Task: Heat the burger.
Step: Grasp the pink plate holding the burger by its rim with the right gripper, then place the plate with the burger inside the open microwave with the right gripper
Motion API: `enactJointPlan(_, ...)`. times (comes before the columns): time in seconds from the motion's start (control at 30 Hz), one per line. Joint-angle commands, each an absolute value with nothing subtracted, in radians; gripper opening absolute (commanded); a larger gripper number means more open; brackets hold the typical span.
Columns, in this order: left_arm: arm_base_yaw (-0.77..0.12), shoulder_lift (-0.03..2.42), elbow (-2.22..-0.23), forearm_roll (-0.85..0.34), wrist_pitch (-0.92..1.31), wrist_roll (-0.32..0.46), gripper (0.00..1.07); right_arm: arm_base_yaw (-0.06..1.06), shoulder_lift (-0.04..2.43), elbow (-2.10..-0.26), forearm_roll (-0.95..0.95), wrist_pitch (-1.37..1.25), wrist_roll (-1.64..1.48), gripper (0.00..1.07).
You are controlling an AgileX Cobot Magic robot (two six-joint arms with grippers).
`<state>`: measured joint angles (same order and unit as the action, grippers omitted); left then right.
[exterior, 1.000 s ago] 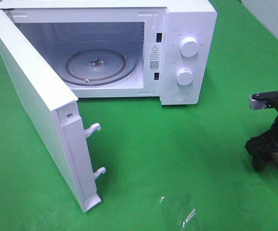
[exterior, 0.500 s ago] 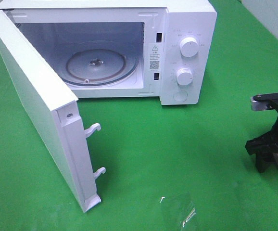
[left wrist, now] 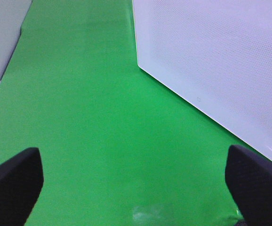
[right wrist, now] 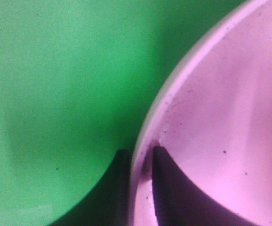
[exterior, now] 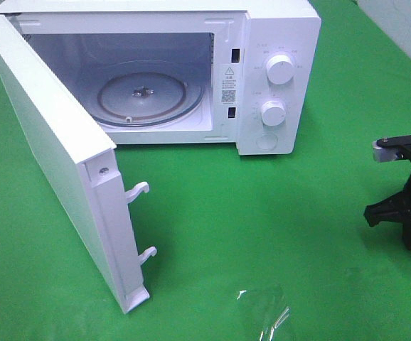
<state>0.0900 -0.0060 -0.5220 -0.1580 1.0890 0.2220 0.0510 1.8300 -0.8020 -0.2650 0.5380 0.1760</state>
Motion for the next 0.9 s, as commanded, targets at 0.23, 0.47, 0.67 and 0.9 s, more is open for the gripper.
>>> enactJointPlan(0.23, 0.085, -0.022, -0.520, -0.164, 1.075, 0.221, 0.98, 0.076, 1.816, -0.788, -0.299, 0.569, 0.189, 0.00)
enactJointPlan(0.47, 0.085, -0.022, -0.520, -0.164, 1.075, 0.221, 0.98, 0.142, 1.783, -0.788, -0.414, 0.625, 0.302, 0.00)
enactJointPlan(0.67, 0.085, -0.022, -0.520, -0.164, 1.075, 0.221, 0.98, 0.193, 1.775, -0.784, -0.482, 0.670, 0.371, 0.00)
enactJointPlan(0.9, 0.085, -0.022, -0.520, -0.164, 1.075, 0.221, 0.98, 0.275, 1.774, -0.712, -0.532, 0.669, 0.451, 0.00)
